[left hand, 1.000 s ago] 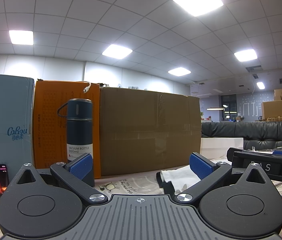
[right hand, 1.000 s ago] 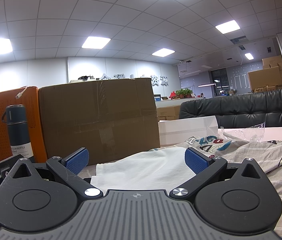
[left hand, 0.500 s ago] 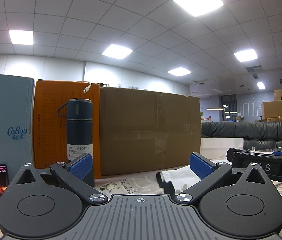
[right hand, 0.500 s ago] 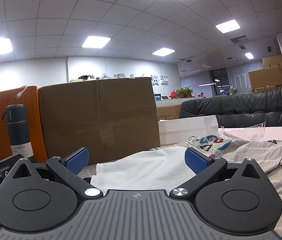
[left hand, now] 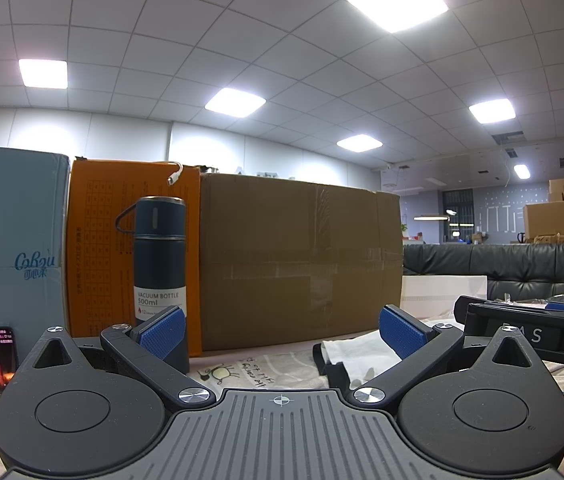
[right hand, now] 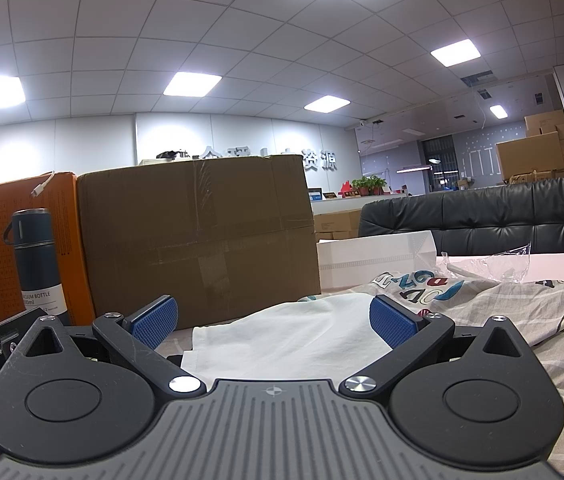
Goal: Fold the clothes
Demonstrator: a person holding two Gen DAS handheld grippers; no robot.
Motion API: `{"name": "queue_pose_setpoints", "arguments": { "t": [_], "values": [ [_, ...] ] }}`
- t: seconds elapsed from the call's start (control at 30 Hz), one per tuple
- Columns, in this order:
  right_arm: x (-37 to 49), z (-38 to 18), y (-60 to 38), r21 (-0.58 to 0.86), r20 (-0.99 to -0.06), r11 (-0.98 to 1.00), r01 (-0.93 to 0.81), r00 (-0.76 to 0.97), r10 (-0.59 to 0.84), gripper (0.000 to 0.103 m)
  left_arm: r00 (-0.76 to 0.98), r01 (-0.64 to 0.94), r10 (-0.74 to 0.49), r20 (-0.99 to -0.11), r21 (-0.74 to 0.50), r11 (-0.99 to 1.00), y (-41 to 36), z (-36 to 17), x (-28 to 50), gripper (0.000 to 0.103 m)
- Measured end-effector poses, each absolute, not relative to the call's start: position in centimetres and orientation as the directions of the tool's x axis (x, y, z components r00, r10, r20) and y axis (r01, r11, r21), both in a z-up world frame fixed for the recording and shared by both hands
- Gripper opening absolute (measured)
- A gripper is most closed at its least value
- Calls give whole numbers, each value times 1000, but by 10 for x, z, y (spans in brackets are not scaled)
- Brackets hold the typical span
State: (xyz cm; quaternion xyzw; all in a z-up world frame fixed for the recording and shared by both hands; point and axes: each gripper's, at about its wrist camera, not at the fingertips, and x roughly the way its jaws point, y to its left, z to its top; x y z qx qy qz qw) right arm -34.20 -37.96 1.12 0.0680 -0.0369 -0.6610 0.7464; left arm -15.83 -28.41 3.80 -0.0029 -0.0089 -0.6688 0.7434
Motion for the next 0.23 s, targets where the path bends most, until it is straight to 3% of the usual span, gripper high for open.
{"name": "queue_pose_setpoints", "arguments": {
  "t": [0.23],
  "values": [
    [-342,11,-379,150,-35,117,982,123,-992,103,102,995,-995,19,7,102,-284,38,-158,103]
  ]
}}
